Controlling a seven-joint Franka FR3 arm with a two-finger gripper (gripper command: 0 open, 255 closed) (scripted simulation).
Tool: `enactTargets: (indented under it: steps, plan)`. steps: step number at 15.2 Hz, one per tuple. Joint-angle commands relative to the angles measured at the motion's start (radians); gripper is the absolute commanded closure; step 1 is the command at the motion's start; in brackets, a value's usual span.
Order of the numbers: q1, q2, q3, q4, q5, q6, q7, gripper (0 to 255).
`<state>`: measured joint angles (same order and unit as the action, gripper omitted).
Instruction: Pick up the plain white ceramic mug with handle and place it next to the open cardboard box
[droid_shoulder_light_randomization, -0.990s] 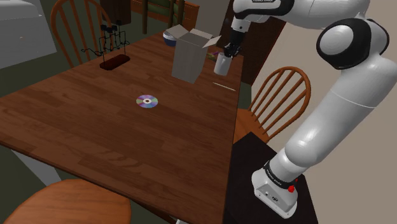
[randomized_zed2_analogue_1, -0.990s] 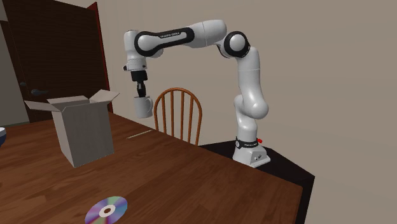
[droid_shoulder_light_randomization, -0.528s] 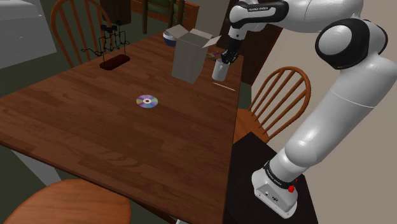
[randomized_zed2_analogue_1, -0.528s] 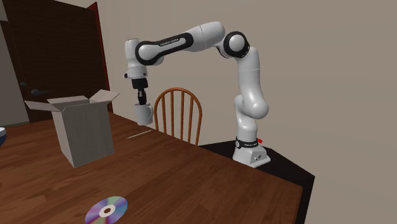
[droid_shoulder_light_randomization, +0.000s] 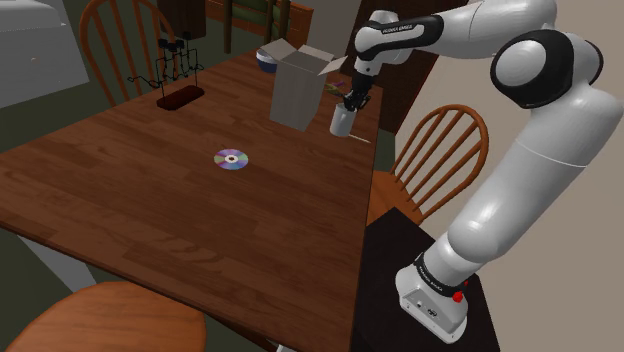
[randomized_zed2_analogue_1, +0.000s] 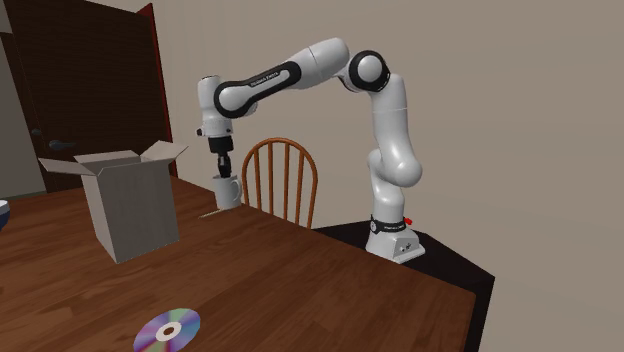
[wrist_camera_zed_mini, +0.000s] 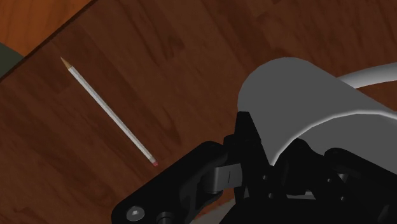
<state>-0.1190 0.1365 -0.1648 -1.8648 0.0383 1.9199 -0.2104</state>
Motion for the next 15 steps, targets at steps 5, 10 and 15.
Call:
enactTargets:
  steps: [5,10,15]
  plan:
    - [-0.001,0.024,0.0,-0.049,0.006,0.074,-0.005,255]
    - [-0.002,0.05,0.001,-0.085,0.011,0.135,-0.01,255]
    - [-0.003,0.073,0.003,-0.108,0.017,0.18,-0.014,255]
